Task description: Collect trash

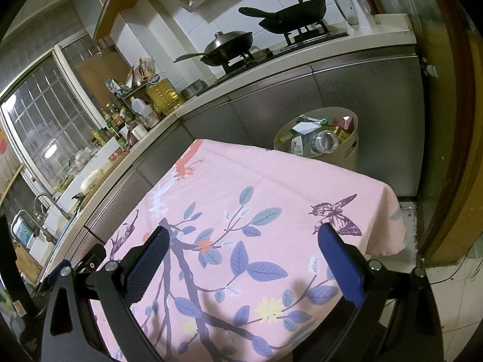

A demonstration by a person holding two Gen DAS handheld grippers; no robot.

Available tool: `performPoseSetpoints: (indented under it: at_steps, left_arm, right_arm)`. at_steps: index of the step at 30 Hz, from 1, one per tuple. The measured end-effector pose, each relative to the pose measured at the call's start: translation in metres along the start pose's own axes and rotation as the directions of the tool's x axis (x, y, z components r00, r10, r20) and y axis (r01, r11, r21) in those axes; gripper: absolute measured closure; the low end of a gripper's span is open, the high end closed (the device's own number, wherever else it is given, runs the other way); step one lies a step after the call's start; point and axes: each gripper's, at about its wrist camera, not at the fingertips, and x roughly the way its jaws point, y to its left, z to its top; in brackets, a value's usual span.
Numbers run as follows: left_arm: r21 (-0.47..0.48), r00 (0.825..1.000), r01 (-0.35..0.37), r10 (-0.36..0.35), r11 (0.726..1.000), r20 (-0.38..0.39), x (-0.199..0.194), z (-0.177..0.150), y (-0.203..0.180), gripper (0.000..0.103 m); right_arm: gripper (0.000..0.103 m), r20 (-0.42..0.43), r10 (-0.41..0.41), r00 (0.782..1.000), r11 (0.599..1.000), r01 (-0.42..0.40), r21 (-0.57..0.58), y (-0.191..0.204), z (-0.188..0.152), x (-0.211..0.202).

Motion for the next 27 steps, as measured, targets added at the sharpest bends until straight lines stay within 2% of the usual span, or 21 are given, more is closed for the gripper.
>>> performPoseSetpoints:
  at_steps: [27]
  left_arm:
    - [0.008,0.997,-0.067,0.067,0.998,0.049,-0.010,0.002,-0.003,0.006]
  right_arm:
    - [0.008,-0.004,-0.001,1.000,1.000,0.001,0.002,0.003,-0.001,0.000]
